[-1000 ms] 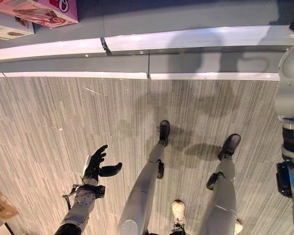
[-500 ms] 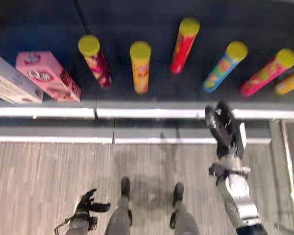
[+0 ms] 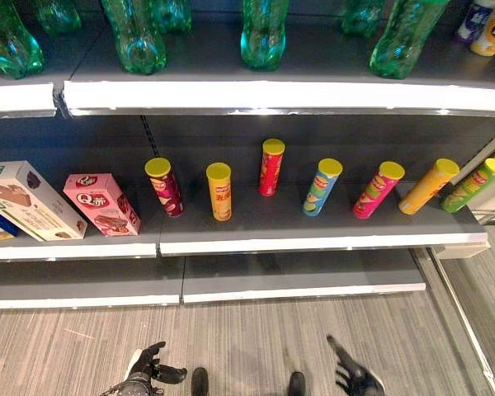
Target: Put the goods on the table back onto the shelves and tidy them up.
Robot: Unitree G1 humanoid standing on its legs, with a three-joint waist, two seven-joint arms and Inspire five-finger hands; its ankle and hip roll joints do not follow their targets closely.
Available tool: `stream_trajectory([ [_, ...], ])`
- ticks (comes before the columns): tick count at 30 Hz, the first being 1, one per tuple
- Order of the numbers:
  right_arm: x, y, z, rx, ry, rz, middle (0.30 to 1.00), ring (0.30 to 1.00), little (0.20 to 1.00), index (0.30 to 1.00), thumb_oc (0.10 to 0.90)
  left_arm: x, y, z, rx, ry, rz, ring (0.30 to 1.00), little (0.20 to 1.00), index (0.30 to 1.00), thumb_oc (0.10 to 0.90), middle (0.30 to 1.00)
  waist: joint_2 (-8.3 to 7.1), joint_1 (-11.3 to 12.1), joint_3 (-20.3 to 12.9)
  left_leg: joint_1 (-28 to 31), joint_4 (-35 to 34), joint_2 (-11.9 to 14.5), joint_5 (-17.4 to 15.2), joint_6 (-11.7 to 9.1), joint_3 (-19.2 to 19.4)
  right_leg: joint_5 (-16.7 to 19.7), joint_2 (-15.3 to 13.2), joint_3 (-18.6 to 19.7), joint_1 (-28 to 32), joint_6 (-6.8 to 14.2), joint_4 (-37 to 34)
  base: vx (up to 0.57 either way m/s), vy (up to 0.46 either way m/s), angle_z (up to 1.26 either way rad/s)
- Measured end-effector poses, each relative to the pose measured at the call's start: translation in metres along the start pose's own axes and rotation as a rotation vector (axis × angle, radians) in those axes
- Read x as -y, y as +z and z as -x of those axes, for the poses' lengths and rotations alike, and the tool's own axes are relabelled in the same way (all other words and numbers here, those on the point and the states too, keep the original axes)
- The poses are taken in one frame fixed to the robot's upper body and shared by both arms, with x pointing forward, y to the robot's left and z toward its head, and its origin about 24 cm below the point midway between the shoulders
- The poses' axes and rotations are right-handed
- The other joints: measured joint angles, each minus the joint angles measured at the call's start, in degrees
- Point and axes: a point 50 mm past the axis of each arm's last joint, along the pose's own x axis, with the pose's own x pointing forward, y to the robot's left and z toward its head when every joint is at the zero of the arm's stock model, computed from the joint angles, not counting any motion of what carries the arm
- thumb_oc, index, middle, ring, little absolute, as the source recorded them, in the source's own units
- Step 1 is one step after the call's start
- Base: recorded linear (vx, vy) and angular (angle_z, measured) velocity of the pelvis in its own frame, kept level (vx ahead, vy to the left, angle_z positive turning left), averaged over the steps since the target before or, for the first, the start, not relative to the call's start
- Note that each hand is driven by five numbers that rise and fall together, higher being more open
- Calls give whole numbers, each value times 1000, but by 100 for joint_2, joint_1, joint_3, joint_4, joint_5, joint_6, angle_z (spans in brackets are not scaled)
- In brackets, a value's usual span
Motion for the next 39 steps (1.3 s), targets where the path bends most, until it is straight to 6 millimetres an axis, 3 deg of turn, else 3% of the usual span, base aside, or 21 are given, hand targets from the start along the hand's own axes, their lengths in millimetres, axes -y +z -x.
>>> stream_trajectory([
  [2, 13, -28, 7, -86, -44, 17, 900, 900, 900, 900, 800, 4, -9, 1, -38, -9, 2, 900, 900, 900, 800, 900, 28, -21, -27, 63, -15, 57, -33, 3, 2, -18, 32, 4, 58, -30, -8, 58, -13, -4],
  [5, 17, -35, 9, -119, -67, 12, 900, 900, 900, 900, 800, 8, -25, 6, -92, -19, 2, 900, 900, 900, 800, 900, 59, -153, -107, 74, -15, 131, -10, 7, 4, 5, 92, 16, 60, -66, -10, 24, -38, -2],
  [9, 14, -29, 7, -96, -57, 18, 900, 900, 900, 900, 800, 11, -39, 10, -140, -28, -1, 900, 900, 900, 800, 900, 110, -141, -310, 97, 4, 269, 11, -16, -20, -14, 270, 9, 94, -151, -11, -18, -105, -1],
  [15, -2, 4, -1, 20, -1, 49, 900, 900, 900, 900, 800, 13, -30, 7, -114, -36, 5, 900, 900, 900, 800, 900, 224, -88, -246, 3, 13, 607, 67, -136, -117, -44, 602, 8, 10, -326, -38, -64, -52, -1],
  [17, -1, 8, -1, 30, -4, 57, 900, 900, 900, 900, 800, 18, -30, 7, -116, -54, 10, 900, 900, 900, 800, 900, 238, -73, -233, 15, 47, 603, 11, -208, -216, -48, 630, 60, -16, -409, -39, -111, 53, -16],
  [18, 1, 11, -2, 37, -10, 64, 900, 900, 900, 900, 800, 21, -28, 7, -112, -65, 5, 900, 900, 900, 800, 900, 216, 2, -207, 3, 148, 481, -119, -228, -480, -7, 602, 188, -70, -493, -40, -108, 86, -61],
  [19, 6, 20, -3, 60, -26, 70, 900, 900, 900, 900, 800, 30, -21, 6, -89, -88, 4, 900, 900, 900, 800, 900, 59, 55, -176, -120, 396, -187, -463, -148, -1558, 119, 356, 485, -278, -549, -27, -70, 160, -61],
  [20, 7, 22, -3, 65, -29, 70, 900, 900, 900, 900, 800, 31, -20, 6, -87, -93, 4, 900, 900, 900, 800, 900, 29, 54, -170, -135, 415, -334, -496, -103, -1712, 145, 314, 523, -305, -535, 11, -91, 319, -88],
  [21, 10, 37, -4, 101, -40, 61, 900, 900, 900, 900, 800, 37, -8, 3, -55, -109, 7, 900, 900, 900, 800, 900, -47, -23, -23, -91, 502, -900, -562, 314, -2209, 264, 46, 907, -441, -272, 15, -69, 282, -55],
  [22, 9, 33, -4, 92, -40, 58, 900, 900, 900, 900, 800, 34, -3, 1, -41, -101, 6, 900, 900, 900, 800, 900, -151, -57, 32, -50, 538, -944, -581, 325, -2159, 265, 4, 930, -428, -253, 13, -109, 348, -76],
  [25, -23, 32, -6, 104, 22, 14, 900, 900, 900, 900, 800, 4, -6, -2, -54, -33, -36, 900, 900, 900, 800, 900, -728, -114, 126, -294, 1138, -1066, -976, 538, -1350, 486, -2, 1677, -878, -221, 132, -60, 157, -110],
  [27, -34, 33, -5, 129, 54, 13, 900, 900, 900, 900, 800, -5, -9, -3, -70, -11, -46, 900, 900, 900, 800, 900, -884, -304, 185, -584, 1770, -1175, -1222, 662, -1132, 468, -63, 1759, -998, -246, 188, -128, 152, -80],
  [28, -38, 29, -5, 114, 64, 11, 900, 900, 900, 900, 800, -10, -1, -5, -44, 1, -52, 900, 900, 900, 800, 900, -966, -238, 250, -606, 1985, -1103, -1362, 702, -768, 803, 40, 1792, -1216, -220, 363, -103, 78, -115],
  [29, -42, 32, -6, 118, 74, 15, 900, 900, 900, 900, 800, -12, -1, -5, -43, 5, -53, 900, 900, 900, 800, 900, -928, -114, 279, -593, 1994, -938, -1388, 722, -577, 1098, 138, 1623, -1340, -275, 346, -23, 0, -162],
  [30, -47, 37, -6, 130, 91, 31, 900, 900, 900, 900, 800, -14, -1, -5, -47, 12, -51, 900, 900, 900, 800, 900, -857, -70, 333, -550, 2014, -811, -1424, 767, -333, 1602, 279, 1238, -1387, -170, 222, -36, -17, -134],
  [31, -47, 38, -6, 137, 92, 36, 900, 900, 900, 900, 800, -11, 1, -6, -49, 6, -39, 900, 900, 900, 800, 900, -685, -128, 384, -453, 1907, -646, -1408, 851, -167, 1284, 294, 564, -1328, 83, 218, -50, -30, -99],
  [33, -43, 31, -6, 104, 80, 37, 900, 900, 900, 900, 800, -8, 5, -6, -30, 1, -28, 900, 900, 900, 800, 900, -476, -93, 385, -303, 1580, -488, -1283, 892, -138, 794, 287, 218, -1220, 54, 412, -95, -77, -47],
  [34, -41, 29, -6, 99, 75, 37, 900, 900, 900, 900, 800, -6, 10, -7, -10, -4, -33, 900, 900, 900, 800, 900, -329, 17, 404, -184, 1342, -333, -1056, 837, 53, 636, 139, -31, -1127, 182, 568, -88, -119, -69],
  [37, -37, 42, -7, 131, 64, 51, 900, 900, 900, 900, 800, 0, 9, -7, -18, -16, -30, 900, 900, 900, 800, 900, -118, 189, 524, -138, 1235, -200, -994, 795, 400, 494, -416, -593, -975, 365, 597, -32, -101, -68],
  [38, -37, 47, -8, 142, 62, 54, 900, 900, 900, 900, 800, 0, 7, -6, -25, -15, -29, 900, 900, 900, 800, 900, -81, 199, 557, -100, 1201, -174, -977, 759, 452, 499, -575, -686, -837, 358, 492, -24, -273, -44],
  [39, -39, 52, -8, 154, 61, 57, 900, 900, 900, 900, 800, -2, 4, -6, -40, -11, -29, 900, 900, 900, 800, 900, -39, 200, 599, -75, 1161, -108, -913, 659, 558, 446, -813, -1048, -622, 307, 451, 6, -283, -44],
])
